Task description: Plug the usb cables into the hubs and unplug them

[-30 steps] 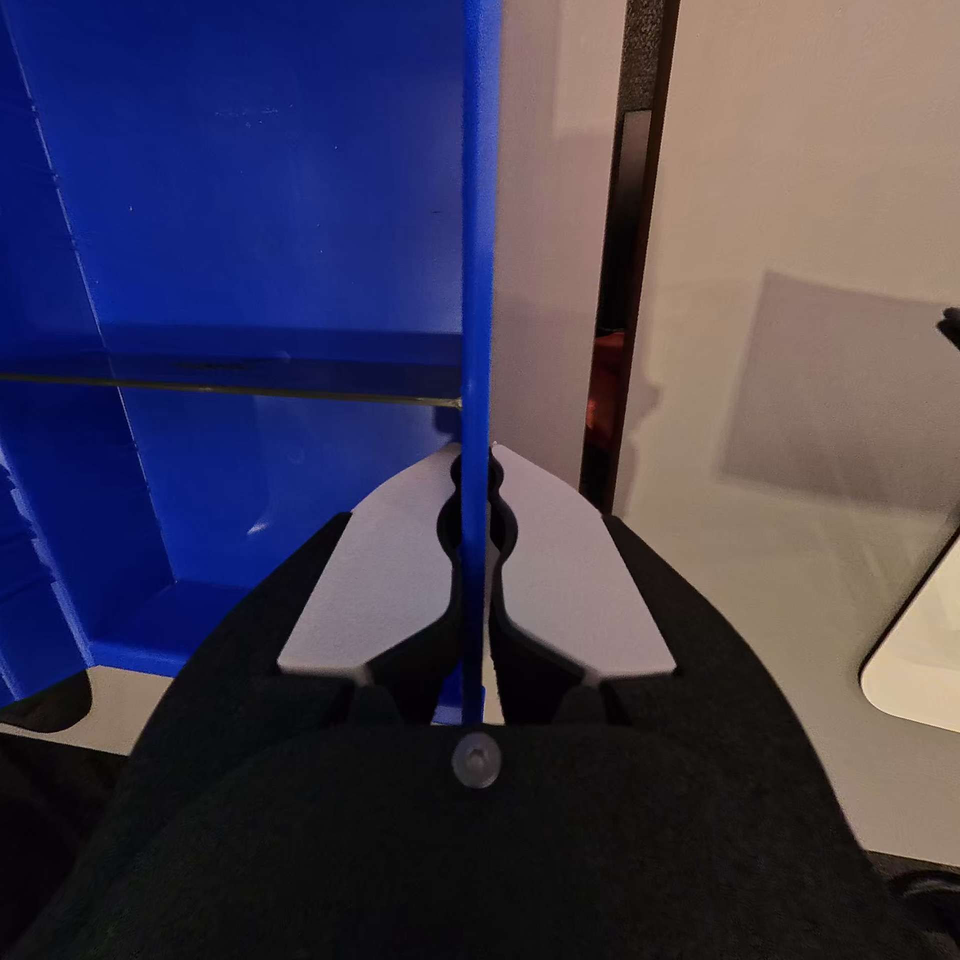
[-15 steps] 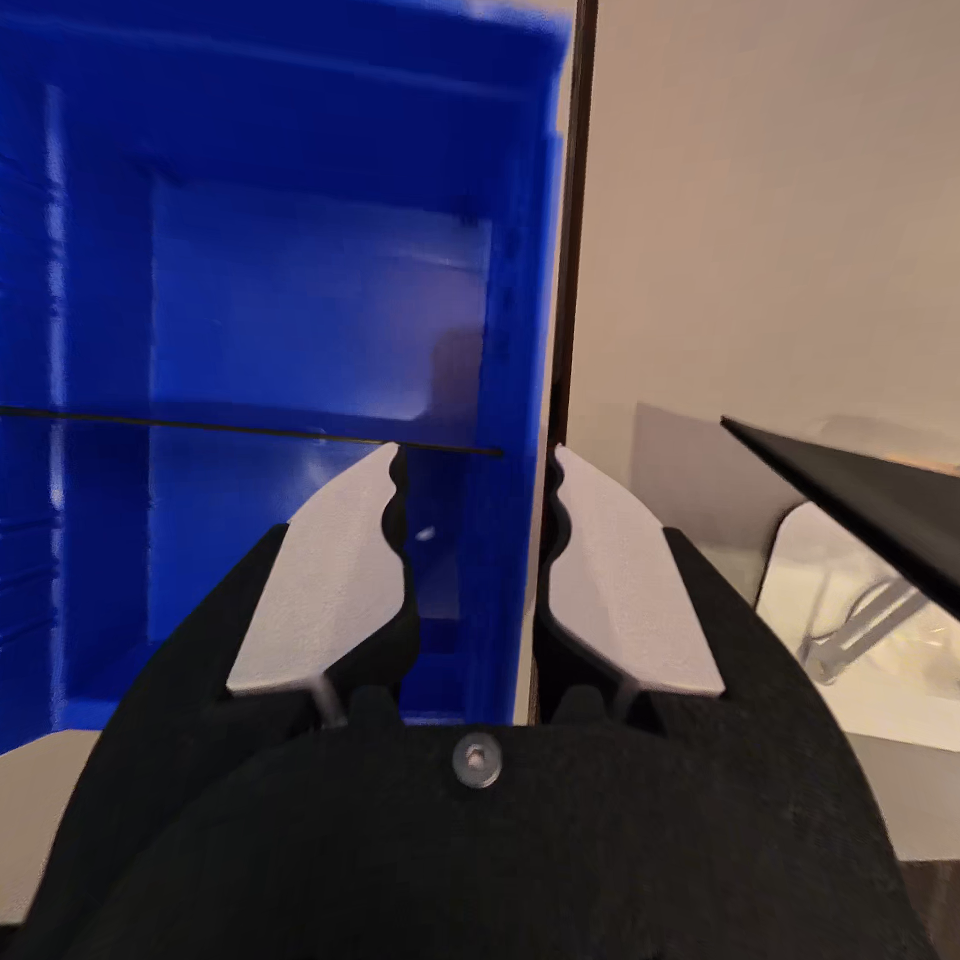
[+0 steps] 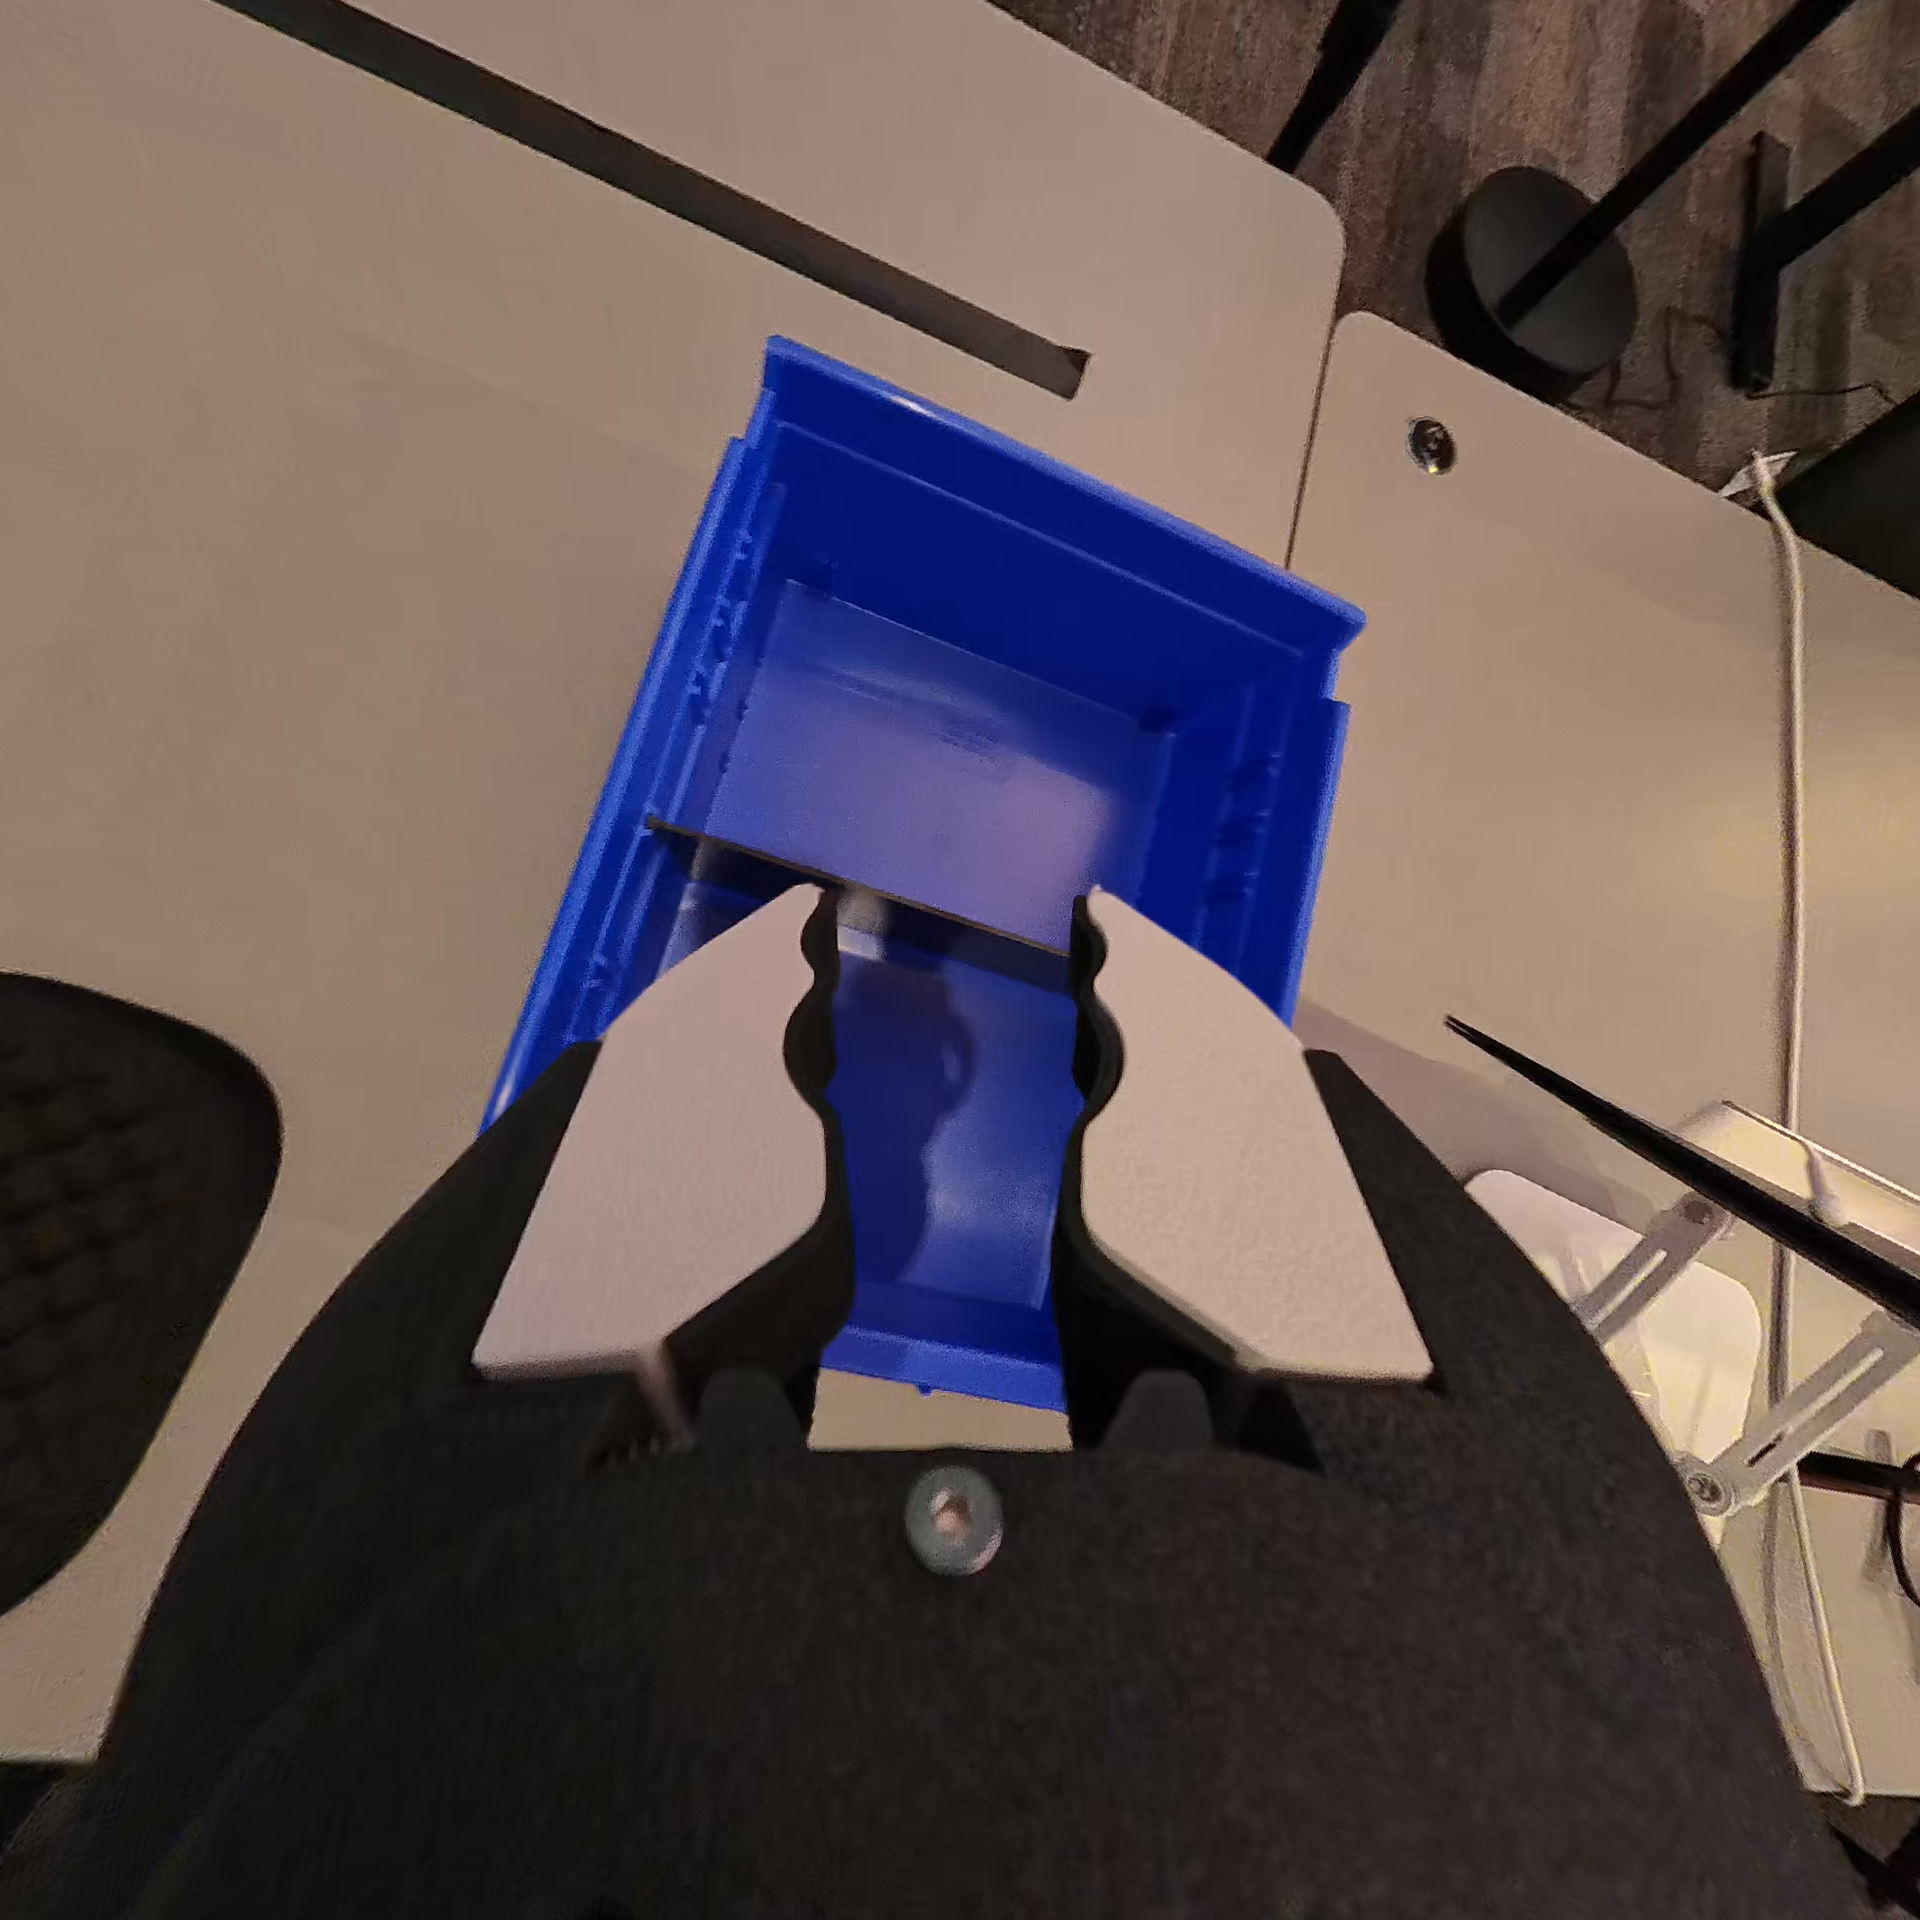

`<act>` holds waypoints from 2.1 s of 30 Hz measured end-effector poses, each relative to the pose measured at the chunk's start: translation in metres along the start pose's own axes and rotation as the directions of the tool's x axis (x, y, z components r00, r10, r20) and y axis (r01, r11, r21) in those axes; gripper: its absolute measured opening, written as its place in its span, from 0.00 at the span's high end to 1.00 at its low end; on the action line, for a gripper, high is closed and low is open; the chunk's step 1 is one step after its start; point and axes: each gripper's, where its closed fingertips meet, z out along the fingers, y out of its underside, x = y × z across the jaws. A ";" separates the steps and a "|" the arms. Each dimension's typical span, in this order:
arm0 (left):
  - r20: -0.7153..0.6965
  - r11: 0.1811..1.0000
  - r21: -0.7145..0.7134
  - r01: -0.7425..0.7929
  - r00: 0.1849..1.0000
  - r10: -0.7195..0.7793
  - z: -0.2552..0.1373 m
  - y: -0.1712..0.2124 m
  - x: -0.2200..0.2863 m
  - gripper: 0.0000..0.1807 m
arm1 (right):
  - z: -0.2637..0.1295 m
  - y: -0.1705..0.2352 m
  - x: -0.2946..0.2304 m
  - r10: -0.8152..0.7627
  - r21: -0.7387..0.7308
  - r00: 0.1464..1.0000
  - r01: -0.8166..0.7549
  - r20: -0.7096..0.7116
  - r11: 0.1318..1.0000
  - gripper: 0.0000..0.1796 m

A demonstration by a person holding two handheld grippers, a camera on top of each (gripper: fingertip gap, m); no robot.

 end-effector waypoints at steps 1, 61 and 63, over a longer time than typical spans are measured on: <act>-0.029 1.000 0.000 0.030 0.999 -0.030 0.000 0.001 0.001 0.90 | 0.000 0.000 -0.004 -0.009 -0.015 1.000 0.009 0.006 1.000 0.77; -0.206 0.998 -0.017 -0.056 0.977 0.052 0.011 0.002 0.452 0.20 | 0.132 -0.073 -0.301 0.245 0.238 0.966 -0.257 0.081 0.937 0.19; -0.200 0.998 -0.041 -0.057 0.979 0.047 0.014 0.004 0.452 0.20 | 0.140 -0.070 -0.302 0.245 0.219 0.966 -0.258 0.084 0.941 0.19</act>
